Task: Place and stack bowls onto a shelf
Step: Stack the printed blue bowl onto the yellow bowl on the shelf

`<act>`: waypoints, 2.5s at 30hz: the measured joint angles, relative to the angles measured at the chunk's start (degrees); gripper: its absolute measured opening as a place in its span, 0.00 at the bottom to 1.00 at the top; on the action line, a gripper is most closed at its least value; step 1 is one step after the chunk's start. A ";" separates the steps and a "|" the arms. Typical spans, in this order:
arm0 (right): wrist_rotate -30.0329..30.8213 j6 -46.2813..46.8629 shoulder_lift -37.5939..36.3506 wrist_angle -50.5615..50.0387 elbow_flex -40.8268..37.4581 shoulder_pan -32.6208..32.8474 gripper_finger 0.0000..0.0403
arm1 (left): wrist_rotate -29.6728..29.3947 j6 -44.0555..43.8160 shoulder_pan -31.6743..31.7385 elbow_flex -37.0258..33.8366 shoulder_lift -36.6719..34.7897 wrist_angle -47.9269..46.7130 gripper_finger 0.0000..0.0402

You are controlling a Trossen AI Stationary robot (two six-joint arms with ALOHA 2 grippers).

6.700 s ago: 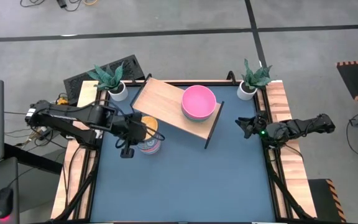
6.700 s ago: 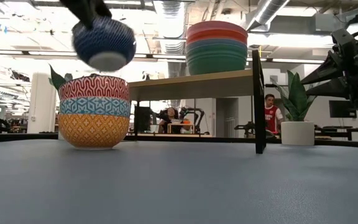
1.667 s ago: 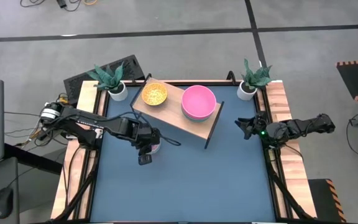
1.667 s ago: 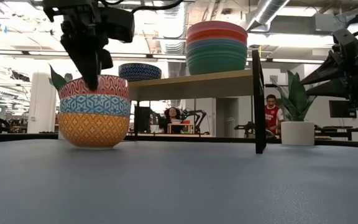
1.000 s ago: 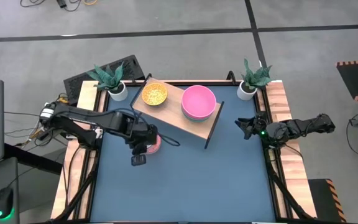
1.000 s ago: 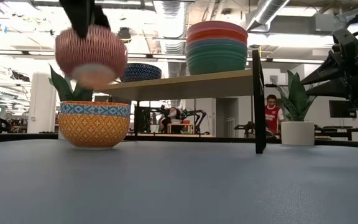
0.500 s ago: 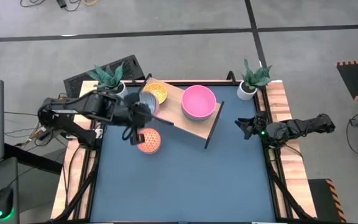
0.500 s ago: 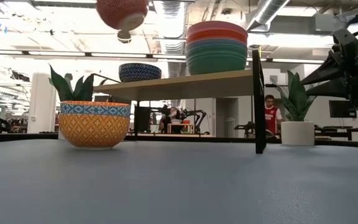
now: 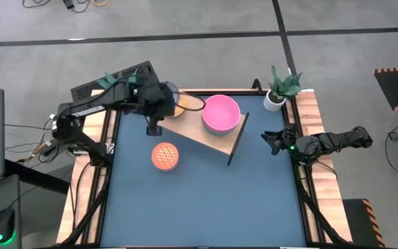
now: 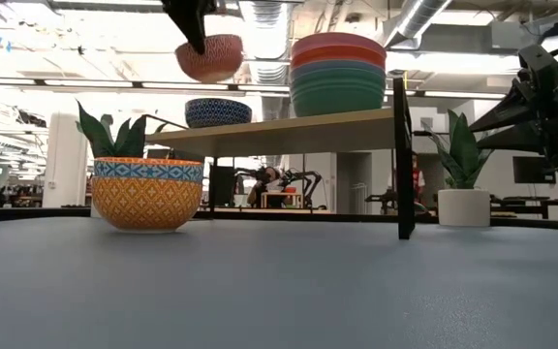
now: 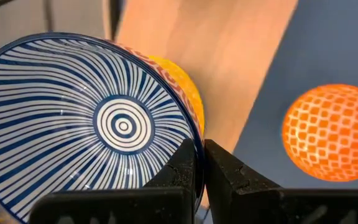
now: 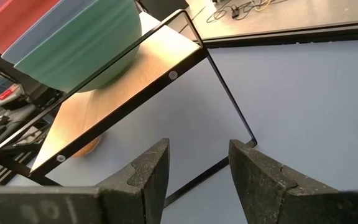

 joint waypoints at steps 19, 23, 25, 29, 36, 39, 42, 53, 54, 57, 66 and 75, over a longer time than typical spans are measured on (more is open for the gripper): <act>0.88 0.42 0.76 -0.02 0.00 -1.95 0.47 | 8.82 15.46 8.54 -0.04 5.81 -1.58 0.00; 0.87 0.44 0.78 -0.02 0.00 -2.33 0.47 | 9.07 17.40 8.77 -0.04 5.91 -1.68 0.00; 0.85 0.44 0.76 -0.02 0.00 -2.33 0.47 | 9.13 17.69 8.93 -0.04 5.93 -1.64 0.00; 0.85 0.44 0.76 0.00 0.00 -2.33 0.47 | 11.25 17.41 9.40 -0.04 5.93 -1.82 0.00; 0.85 0.40 0.79 0.00 0.00 -2.33 0.47 | 13.10 17.49 10.37 -0.04 5.93 -1.65 0.00; 0.85 0.18 0.79 0.00 0.00 -2.33 0.47 | 13.58 17.66 10.92 -0.04 5.93 -1.66 0.00; 0.85 0.15 0.79 0.00 0.00 -2.33 0.47 | 13.82 17.89 11.25 -0.04 5.93 -1.64 0.00; 0.85 -0.02 0.79 0.00 0.00 -2.33 0.47 | 15.92 18.14 11.27 -0.04 5.93 -1.68 0.00; 0.85 -0.02 0.79 0.00 0.00 -2.33 0.47 | 15.87 18.31 11.27 -0.04 5.93 -1.68 0.00; 0.84 -0.02 0.79 0.00 0.00 -2.33 0.47 | 15.89 18.55 11.27 -0.04 5.93 -1.69 0.00; 0.83 0.00 0.79 0.00 0.00 -2.33 0.47 | 15.70 19.44 11.27 -0.04 6.64 -2.26 0.00; 0.74 0.02 0.81 0.02 0.00 -2.35 0.47 | 13.09 19.76 11.25 0.09 9.34 -2.44 0.00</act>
